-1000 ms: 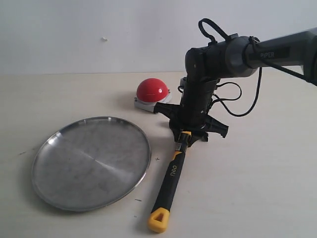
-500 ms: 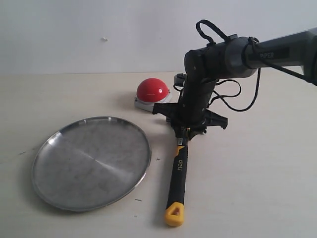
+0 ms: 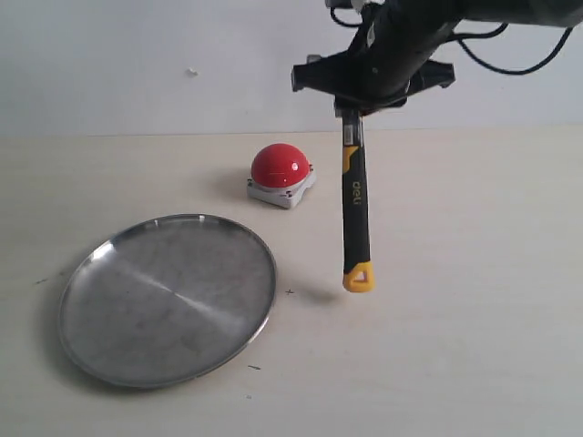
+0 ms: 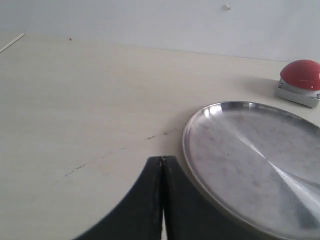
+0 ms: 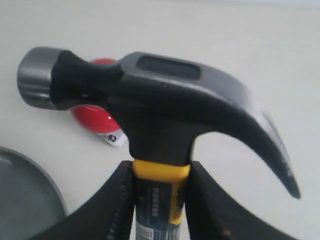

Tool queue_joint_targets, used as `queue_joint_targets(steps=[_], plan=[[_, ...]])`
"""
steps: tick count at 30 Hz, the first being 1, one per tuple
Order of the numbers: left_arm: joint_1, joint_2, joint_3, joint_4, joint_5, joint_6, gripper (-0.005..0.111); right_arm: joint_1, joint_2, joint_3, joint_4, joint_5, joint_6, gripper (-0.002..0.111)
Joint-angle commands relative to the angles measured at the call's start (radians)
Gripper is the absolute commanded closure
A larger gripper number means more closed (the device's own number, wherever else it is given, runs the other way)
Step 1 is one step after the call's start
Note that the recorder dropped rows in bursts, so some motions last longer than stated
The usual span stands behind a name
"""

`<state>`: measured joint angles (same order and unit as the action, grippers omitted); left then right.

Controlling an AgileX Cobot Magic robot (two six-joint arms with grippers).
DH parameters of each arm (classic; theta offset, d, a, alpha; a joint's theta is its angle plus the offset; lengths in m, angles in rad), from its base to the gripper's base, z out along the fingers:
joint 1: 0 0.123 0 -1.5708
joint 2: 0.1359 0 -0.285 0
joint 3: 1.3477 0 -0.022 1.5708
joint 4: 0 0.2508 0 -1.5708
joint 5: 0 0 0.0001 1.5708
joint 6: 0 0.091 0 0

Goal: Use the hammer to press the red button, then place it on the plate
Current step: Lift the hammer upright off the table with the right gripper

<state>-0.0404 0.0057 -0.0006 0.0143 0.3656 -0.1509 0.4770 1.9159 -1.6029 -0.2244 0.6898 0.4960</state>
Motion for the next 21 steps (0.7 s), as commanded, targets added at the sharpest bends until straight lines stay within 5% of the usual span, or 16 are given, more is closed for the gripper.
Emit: queue_joint_targets(steps=[1, 5, 9, 21], plan=[[-0.008, -0.006, 0.001, 0.0, -0.004, -0.001, 0.107, -0.001, -0.117, 0.004, 0.015, -0.082, -0.128, 0.108], [-0.008, -0.006, 0.001, 0.0, -0.004, -0.001, 0.107, -0.001, -0.234, 0.227, 0.042, -0.428, -0.128, 0.108], [-0.008, -0.006, 0.001, 0.0, -0.004, -0.001, 0.107, -0.009, -0.306, 0.406, 0.047, -0.587, -0.287, 0.108], [-0.007, -0.006, 0.001, 0.0, -0.006, -0.001, 0.107, -0.019, -0.425, 0.409, 0.094, -0.569, -0.315, 0.108]])
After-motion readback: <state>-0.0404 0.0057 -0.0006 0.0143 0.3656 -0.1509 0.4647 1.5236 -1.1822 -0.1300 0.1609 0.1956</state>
